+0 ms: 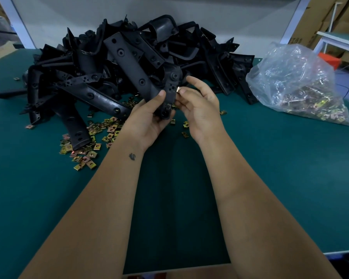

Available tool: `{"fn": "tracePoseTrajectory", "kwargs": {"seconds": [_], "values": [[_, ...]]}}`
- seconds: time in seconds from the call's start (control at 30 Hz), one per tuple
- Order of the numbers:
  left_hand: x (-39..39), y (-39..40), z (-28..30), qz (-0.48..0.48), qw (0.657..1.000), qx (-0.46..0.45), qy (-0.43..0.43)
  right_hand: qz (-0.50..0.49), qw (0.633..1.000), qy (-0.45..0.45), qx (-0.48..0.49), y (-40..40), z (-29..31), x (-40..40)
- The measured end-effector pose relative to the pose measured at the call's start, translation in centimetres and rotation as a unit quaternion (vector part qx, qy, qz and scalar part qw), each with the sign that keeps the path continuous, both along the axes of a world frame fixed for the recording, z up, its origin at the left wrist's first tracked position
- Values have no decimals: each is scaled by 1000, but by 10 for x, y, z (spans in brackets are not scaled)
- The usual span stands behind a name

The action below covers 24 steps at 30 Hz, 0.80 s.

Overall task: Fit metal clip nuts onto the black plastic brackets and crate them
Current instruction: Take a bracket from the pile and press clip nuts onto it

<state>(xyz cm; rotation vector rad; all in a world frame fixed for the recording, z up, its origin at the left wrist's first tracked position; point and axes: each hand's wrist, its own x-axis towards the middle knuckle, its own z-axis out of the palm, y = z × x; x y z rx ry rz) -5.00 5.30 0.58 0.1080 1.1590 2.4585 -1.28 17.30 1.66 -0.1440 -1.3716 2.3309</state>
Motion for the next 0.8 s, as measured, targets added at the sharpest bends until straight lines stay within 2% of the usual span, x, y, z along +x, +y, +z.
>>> {"fn": "tracePoseTrajectory", "kwargs": {"seconds": [0.17, 0.33, 0.47, 0.8], "values": [[2, 2, 1, -10, 1000, -18, 8, 4, 1000, 4, 4, -1, 2, 0], [3, 1, 2, -10, 1000, 5, -8, 16, 999, 8, -30, -1, 1, 1], [3, 1, 2, -8, 1000, -2, -11, 18, 1000, 11, -9, 0, 2, 0], [4, 1, 2, -25, 999, -22, 24, 23, 999, 25, -19, 1, 3, 0]]}}
